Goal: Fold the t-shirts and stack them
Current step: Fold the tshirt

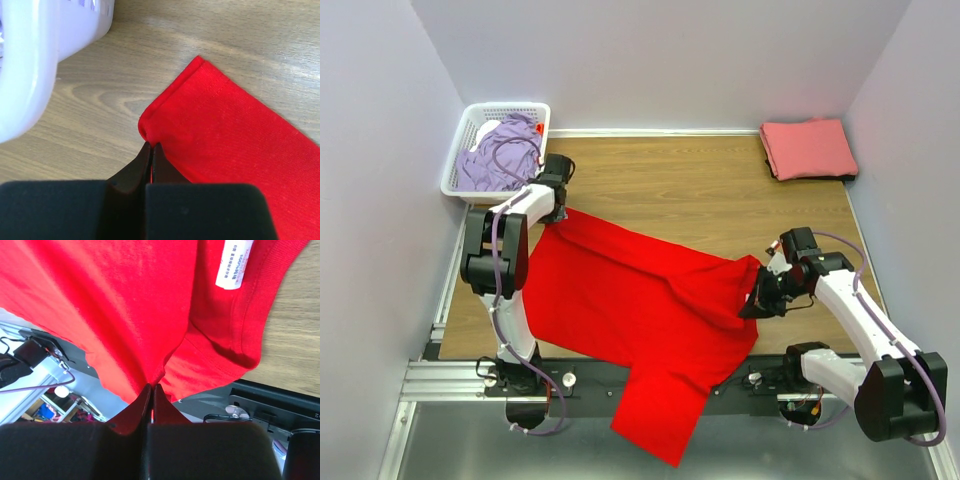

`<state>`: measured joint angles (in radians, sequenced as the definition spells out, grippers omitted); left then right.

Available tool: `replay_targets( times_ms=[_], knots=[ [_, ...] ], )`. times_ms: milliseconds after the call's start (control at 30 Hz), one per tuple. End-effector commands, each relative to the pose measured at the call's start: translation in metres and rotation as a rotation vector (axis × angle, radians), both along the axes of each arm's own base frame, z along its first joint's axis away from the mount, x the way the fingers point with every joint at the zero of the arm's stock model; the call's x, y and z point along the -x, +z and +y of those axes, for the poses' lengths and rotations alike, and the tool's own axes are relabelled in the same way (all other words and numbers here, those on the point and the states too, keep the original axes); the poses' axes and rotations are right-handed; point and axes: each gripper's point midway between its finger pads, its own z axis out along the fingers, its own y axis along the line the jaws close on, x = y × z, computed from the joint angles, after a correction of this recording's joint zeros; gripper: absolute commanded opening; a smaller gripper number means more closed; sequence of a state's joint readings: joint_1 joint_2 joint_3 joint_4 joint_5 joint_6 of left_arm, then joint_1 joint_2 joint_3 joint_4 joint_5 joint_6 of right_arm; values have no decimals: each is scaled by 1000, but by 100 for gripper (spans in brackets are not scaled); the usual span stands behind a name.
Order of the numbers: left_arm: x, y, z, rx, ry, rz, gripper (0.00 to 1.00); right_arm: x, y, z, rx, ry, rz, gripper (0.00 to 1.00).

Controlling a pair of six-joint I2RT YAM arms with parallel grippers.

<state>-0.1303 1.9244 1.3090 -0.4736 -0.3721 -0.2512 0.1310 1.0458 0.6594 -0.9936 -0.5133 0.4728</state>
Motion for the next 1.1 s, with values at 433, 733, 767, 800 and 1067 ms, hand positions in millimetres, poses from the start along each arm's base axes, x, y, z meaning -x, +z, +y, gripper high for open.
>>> replay_targets(
  times_ms=[433, 733, 767, 800, 1067],
  knots=[
    [-2, 50, -1, -108, 39, -110, 52, -72, 40, -30, 211, -75, -266, 52],
    [46, 70, -29, 49, -16, -197, 57, -111, 15, -27, 193, -157, -312, 50],
    [50, 80, -30, 72, -14, -239, 57, -110, 12, -25, 179, -158, -309, 50],
    [55, 79, -32, 98, -14, -247, 57, -113, 9, -24, 168, -164, -325, 50],
    [93, 21, -14, 248, 86, -222, 38, -98, -30, -19, 120, -173, -304, 48]
  ],
)
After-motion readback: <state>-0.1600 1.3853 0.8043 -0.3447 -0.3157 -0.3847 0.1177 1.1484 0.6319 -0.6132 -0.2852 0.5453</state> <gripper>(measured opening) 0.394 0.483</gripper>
